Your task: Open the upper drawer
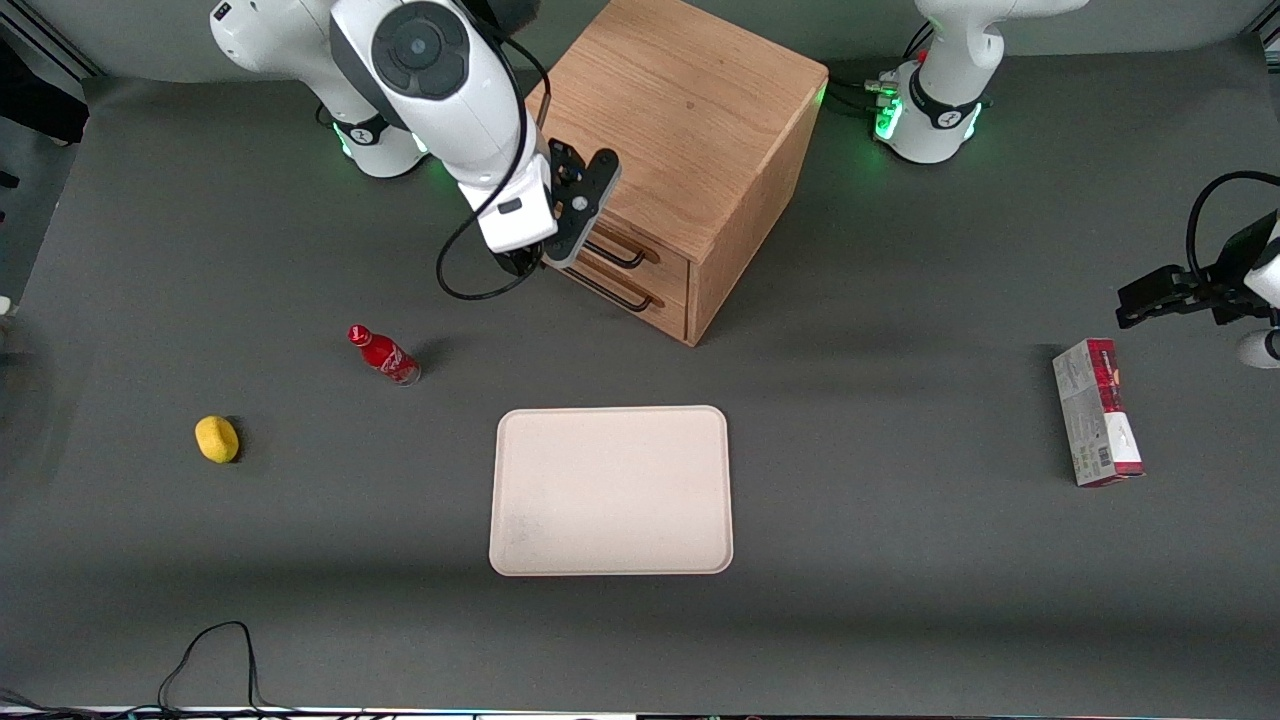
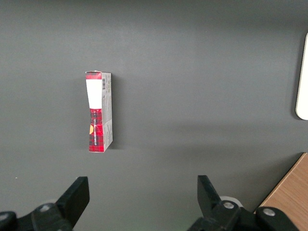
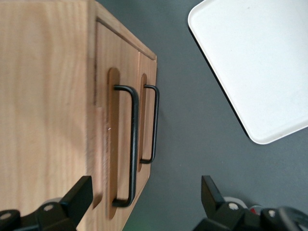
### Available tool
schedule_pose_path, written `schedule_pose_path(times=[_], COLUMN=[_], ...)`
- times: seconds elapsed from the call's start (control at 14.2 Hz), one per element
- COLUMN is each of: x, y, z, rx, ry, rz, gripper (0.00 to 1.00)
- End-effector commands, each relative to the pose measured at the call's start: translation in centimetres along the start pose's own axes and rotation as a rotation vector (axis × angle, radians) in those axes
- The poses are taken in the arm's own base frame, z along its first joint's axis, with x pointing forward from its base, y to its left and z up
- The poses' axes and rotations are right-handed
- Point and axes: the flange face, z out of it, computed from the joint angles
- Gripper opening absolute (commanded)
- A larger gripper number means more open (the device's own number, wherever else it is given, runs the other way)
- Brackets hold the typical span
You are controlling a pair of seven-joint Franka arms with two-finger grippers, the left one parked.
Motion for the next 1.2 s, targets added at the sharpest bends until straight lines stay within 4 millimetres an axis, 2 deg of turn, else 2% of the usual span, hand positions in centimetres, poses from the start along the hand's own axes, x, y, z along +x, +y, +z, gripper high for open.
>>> schedule_pose_path(times=[0.0, 0.56, 1.13], x=[-1.1, -0.8, -1.3], y=[-0.1, -0.2, 0.6], z=[1.9, 6.2, 9.1], rx=[0.013, -0.005, -0.021], ry=[0.025, 0.030, 0.037], rz=[-0.008, -0.016, -0.022], gripper=[1.00, 1.00, 1.00])
